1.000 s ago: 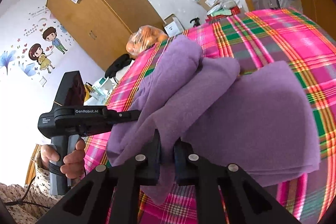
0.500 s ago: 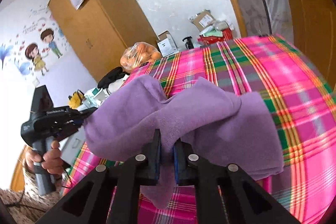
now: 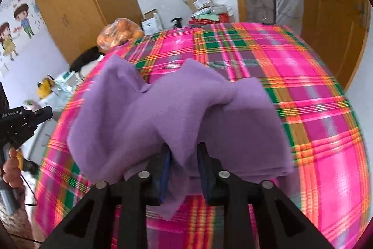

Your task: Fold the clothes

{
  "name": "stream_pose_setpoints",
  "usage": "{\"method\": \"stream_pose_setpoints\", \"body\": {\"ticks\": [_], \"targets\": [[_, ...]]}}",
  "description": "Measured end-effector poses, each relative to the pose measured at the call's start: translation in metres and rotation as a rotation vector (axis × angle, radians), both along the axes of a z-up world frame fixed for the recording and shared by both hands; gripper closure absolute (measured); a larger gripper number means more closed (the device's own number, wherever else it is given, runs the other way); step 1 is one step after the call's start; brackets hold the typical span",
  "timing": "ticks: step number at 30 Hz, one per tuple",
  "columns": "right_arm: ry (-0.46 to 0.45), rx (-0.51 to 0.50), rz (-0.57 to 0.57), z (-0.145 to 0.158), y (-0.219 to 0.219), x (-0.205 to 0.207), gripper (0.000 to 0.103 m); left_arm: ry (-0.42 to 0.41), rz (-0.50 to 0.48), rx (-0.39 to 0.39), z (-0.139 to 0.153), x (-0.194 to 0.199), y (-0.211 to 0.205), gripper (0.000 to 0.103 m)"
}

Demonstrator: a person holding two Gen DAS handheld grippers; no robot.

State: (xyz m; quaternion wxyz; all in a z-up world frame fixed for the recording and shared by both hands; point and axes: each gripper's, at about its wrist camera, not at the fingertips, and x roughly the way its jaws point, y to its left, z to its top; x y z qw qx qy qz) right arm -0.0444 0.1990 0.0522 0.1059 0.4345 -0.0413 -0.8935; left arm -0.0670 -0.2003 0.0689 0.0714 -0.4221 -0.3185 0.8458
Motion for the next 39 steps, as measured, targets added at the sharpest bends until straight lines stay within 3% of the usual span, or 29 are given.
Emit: {"method": "stream_pose_setpoints", "body": {"ticks": [3,6,8,13,16,20,22,25,27,29,31,39], "targets": [[0.072,0.115,-0.033,0.011,-0.007,0.014,0.074,-0.043,0.001,0.010,-0.012,-0.004,-0.004,0.098],[0.225,0.216,0.008,0.025,-0.034,0.032,0.074,-0.069,0.008,0.017,-0.019,-0.004,-0.005,0.094],[0.302,0.189,0.095,0.029,-0.053,0.042,0.073,-0.094,-0.005,0.013,-0.025,-0.007,-0.004,0.094],[0.237,0.151,0.328,0.005,-0.105,0.047,0.073,-0.134,-0.060,0.049,-0.033,-0.013,0.003,0.078],[0.186,0.118,0.419,-0.011,-0.128,0.044,0.071,-0.174,-0.083,0.068,-0.041,-0.020,0.006,0.077],[0.135,0.094,0.508,-0.032,-0.152,0.040,0.057,-0.246,-0.080,0.086,-0.057,-0.025,0.006,0.077],[0.111,0.107,0.541,-0.042,-0.159,0.038,0.055,-0.250,-0.073,0.097,-0.060,-0.027,0.005,0.077],[0.089,0.197,0.502,-0.056,-0.168,0.033,0.055,-0.249,-0.075,0.140,-0.061,-0.033,0.007,0.077],[0.091,0.238,0.452,-0.059,-0.167,0.029,0.058,-0.263,-0.080,0.155,-0.064,-0.037,0.009,0.077],[0.090,0.195,0.408,-0.057,-0.160,0.025,0.080,-0.272,-0.085,0.156,-0.065,-0.041,0.010,0.077],[0.091,0.158,0.380,-0.049,-0.152,0.023,0.094,-0.271,-0.085,0.173,-0.065,-0.044,0.010,0.077],[0.183,0.053,0.396,0.008,-0.141,0.027,0.100,-0.207,-0.078,0.305,-0.052,-0.050,0.011,0.077]]}}
